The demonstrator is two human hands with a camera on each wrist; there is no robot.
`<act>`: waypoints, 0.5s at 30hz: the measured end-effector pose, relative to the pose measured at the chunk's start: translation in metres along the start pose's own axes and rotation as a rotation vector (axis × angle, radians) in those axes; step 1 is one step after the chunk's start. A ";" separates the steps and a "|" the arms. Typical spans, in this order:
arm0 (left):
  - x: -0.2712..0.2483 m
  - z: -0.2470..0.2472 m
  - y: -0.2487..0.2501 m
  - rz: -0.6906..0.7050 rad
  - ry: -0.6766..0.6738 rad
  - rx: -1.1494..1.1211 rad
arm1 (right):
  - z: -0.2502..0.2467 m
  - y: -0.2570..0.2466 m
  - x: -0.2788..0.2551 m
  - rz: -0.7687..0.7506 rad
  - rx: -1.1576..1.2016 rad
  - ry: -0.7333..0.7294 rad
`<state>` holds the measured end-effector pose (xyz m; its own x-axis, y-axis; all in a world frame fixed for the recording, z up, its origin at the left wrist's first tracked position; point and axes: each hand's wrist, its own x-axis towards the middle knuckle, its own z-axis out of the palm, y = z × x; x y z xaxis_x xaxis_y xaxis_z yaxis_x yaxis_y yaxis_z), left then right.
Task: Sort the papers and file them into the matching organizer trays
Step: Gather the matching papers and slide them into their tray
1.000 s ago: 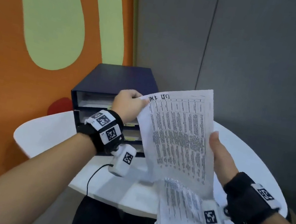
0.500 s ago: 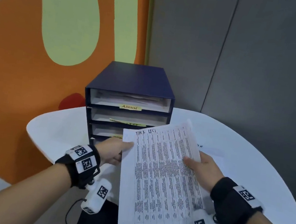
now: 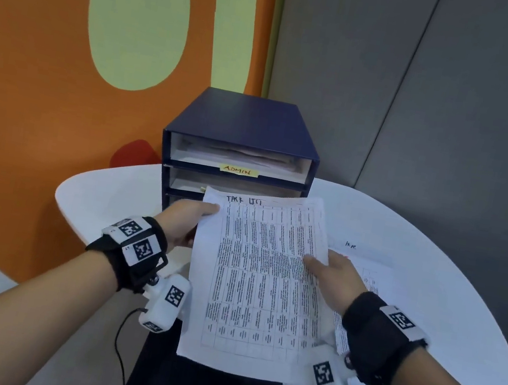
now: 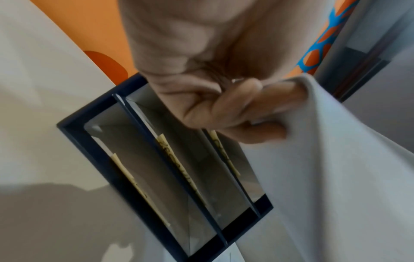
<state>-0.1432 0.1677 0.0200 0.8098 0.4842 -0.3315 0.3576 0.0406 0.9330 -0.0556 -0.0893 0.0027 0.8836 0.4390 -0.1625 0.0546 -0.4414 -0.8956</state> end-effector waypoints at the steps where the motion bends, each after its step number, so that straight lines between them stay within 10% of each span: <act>1: 0.000 -0.003 0.002 -0.002 0.016 -0.011 | 0.003 -0.003 0.001 0.006 0.012 -0.009; 15: 0.000 -0.045 0.009 0.005 0.062 -0.086 | 0.040 -0.036 0.022 0.087 0.052 -0.051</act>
<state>-0.1612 0.2074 0.0343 0.7801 0.5377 -0.3198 0.3101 0.1117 0.9441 -0.0569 -0.0327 0.0151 0.8593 0.4405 -0.2599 -0.0462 -0.4392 -0.8972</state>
